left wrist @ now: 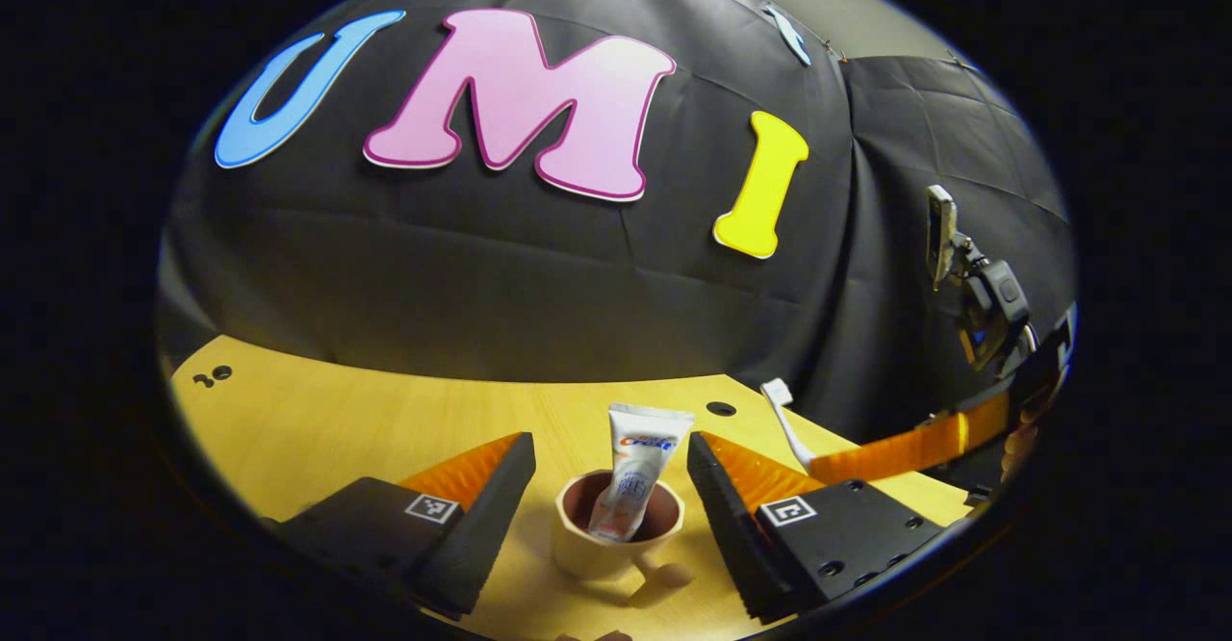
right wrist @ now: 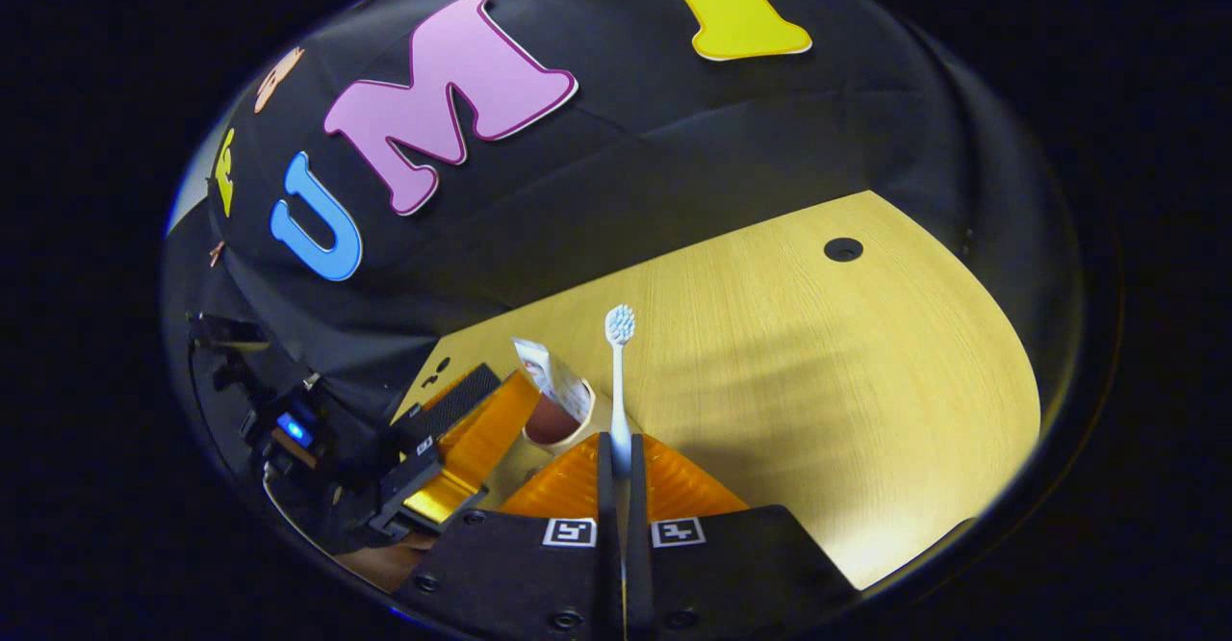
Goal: Put the toothbrush and toothpaste on the desktop into the cup, then pick up the cup and place it on the coaster on the desktop.
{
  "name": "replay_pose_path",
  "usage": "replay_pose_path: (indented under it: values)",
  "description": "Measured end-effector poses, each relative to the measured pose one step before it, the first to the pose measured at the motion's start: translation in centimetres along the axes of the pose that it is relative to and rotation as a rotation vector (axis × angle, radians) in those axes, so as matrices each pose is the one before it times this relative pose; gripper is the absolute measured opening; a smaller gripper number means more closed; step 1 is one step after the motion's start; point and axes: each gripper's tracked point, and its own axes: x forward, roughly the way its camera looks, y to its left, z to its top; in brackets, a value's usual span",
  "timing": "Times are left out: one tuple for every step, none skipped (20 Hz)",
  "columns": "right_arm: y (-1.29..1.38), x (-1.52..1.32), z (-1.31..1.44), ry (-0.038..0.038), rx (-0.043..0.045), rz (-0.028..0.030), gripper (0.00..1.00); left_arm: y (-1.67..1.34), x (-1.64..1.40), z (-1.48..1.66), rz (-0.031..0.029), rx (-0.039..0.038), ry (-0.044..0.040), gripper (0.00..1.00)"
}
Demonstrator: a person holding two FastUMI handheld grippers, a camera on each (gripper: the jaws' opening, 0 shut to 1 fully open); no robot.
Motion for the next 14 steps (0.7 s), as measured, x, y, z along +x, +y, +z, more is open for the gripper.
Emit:
replay_pose_path:
  values:
    - [0.586, 0.610, 0.546, -0.01957, 0.01062, 0.01968, 0.06, 0.413, -1.061, -0.003, 0.01601, 0.00140, -0.00369, 0.97]
    - [0.681, 0.596, 0.745, -0.02683, 0.00792, 0.02220, 0.06, 0.344, -1.006, -0.188, 0.00945, -0.00602, 0.00197, 0.97]
    - [0.578, 0.377, 0.458, -0.02174, 0.00152, 0.01555, 0.06, 0.427, -1.152, -0.363, 0.00950, -0.01482, 0.00477, 0.97]
    - [0.593, 0.482, 0.625, -0.02665, -0.00230, 0.01863, 0.06, 0.240, -0.875, -0.235, 0.00669, -0.02757, 0.00434, 0.98]
    - [0.634, 0.503, 0.596, -0.03549, -0.00464, 0.02135, 0.06, 0.046, -0.819, -0.476, -0.00037, -0.03388, 0.00862, 0.98]
    - [0.573, 0.305, 0.586, -0.03373, -0.00180, 0.01911, 0.06, 0.159, -0.776, -0.607, 0.00442, -0.02318, 0.00707, 0.98]
    - [0.766, 0.423, 0.594, -0.03674, -0.00127, 0.02193, 0.06, 0.471, -0.408, -0.698, 0.01890, -0.00524, 0.00489, 0.98]
    - [0.659, 0.458, 0.368, -0.03184, -0.00864, 0.02053, 0.06, 0.384, -0.343, -0.627, 0.01810, -0.00490, 0.00838, 0.97]
    - [0.656, 0.291, 0.317, -0.03169, -0.01954, 0.01625, 0.06, 0.137, -0.279, -0.693, 0.00306, -0.01121, 0.01077, 0.97]
    - [0.555, 0.418, 0.217, -0.03034, -0.02520, 0.01281, 0.06, 0.013, -0.160, -0.524, 0.00114, -0.01284, 0.01038, 0.98]
    - [0.527, 0.389, -0.112, -0.02436, -0.02574, 0.01451, 0.06, 0.035, -0.008, -0.465, 0.00164, -0.00919, 0.00668, 0.98]
    - [0.409, 0.482, -0.116, -0.01819, -0.02380, 0.01152, 0.06, 0.073, -0.079, -0.175, -0.00006, -0.00364, 0.00250, 0.98]
    - [0.248, 0.486, -0.401, -0.01012, -0.02061, 0.00893, 0.06, 0.048, -0.006, -0.093, -0.00141, 0.00018, -0.00130, 0.98]
    - [0.167, 0.465, -0.427, -0.00541, -0.01922, 0.00579, 0.06, 0.068, -0.065, 0.163, -0.00075, 0.00229, -0.00486, 0.98]
